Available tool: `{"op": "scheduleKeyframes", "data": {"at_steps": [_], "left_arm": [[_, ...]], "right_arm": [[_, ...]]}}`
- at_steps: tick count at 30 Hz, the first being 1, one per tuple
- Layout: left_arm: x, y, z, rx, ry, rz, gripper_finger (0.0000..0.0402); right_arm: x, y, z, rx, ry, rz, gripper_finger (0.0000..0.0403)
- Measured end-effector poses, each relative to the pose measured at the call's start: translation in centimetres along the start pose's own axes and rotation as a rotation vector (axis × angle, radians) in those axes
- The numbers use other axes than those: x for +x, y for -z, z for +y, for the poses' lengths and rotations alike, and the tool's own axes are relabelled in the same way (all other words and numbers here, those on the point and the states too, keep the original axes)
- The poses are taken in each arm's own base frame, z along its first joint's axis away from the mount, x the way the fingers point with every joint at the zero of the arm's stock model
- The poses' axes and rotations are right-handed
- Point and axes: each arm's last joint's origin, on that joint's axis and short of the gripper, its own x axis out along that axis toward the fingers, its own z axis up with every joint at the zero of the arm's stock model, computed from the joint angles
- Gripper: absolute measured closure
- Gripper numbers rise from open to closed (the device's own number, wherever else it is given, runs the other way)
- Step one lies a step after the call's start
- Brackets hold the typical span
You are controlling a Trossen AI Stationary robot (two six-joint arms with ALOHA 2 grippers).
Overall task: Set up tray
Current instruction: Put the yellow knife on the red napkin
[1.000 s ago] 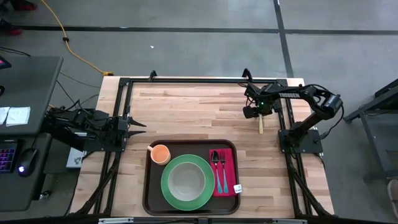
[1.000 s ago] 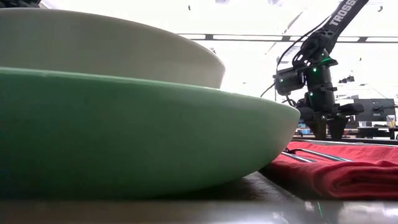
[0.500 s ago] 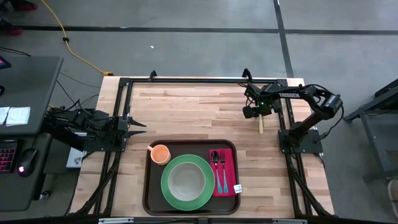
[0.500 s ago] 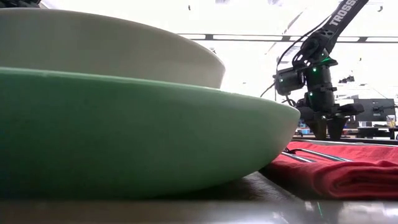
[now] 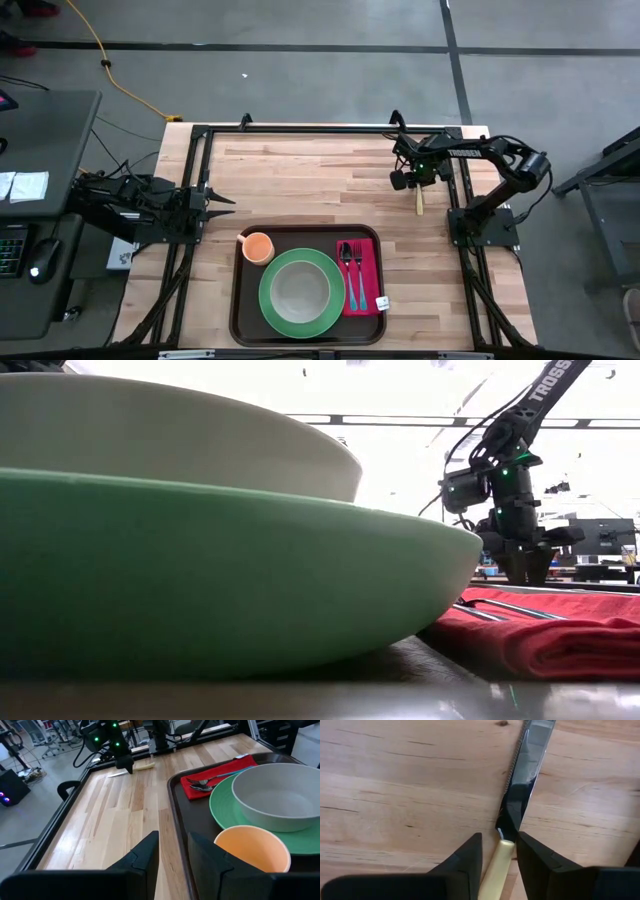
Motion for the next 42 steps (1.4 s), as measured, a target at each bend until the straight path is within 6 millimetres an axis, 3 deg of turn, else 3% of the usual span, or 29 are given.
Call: {"op": "scheduleKeyframes", "data": {"at_steps": [12,42], "left_arm": [[0.0,0.0,0.0,0.0,0.003,0.0,0.0266],[0.0,0.0,0.0,-0.003,-0.002,0.0,0.0266]], "right_arm": [[0.0,0.1,-0.1,0.004,0.007,0.005,0.0327],[-0.1,1.5,0.6,-0.007,0.033,0.071,0.0308]]}}
